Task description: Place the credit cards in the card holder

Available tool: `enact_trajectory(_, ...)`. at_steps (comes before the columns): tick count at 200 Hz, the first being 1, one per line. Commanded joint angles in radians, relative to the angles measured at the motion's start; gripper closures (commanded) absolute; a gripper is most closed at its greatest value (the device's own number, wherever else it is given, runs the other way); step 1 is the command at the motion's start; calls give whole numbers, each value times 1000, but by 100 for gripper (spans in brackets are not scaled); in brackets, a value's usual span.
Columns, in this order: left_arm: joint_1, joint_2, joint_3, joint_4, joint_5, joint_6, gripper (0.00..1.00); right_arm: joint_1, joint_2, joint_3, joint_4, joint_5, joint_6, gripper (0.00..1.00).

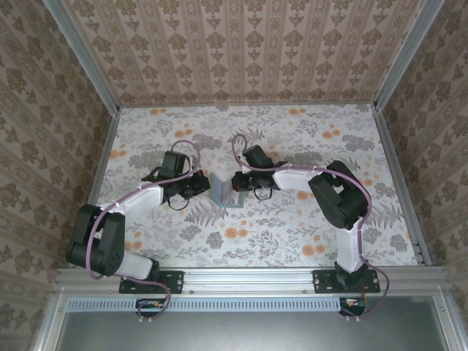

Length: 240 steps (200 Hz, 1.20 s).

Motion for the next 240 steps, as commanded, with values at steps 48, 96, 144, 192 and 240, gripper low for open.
enact_trajectory(48,8,-5,-1,-28,-28,42,100,-12,-220,-86,-103,58,14,67)
enact_trajectory(96,15,-5,-37,-19,-41,43,100,-56,-373,-100,-220,150,-43,66)
enact_trajectory(144,26,-28,-88,-28,-69,46,76,-192,-448,-128,-295,225,-71,60)
enact_trajectory(192,45,-82,-112,-76,-121,70,58,-227,-413,-82,-354,300,-102,58)
enact_trajectory(240,71,-166,-113,-149,-184,95,52,-232,-296,-1,-367,258,-111,55)
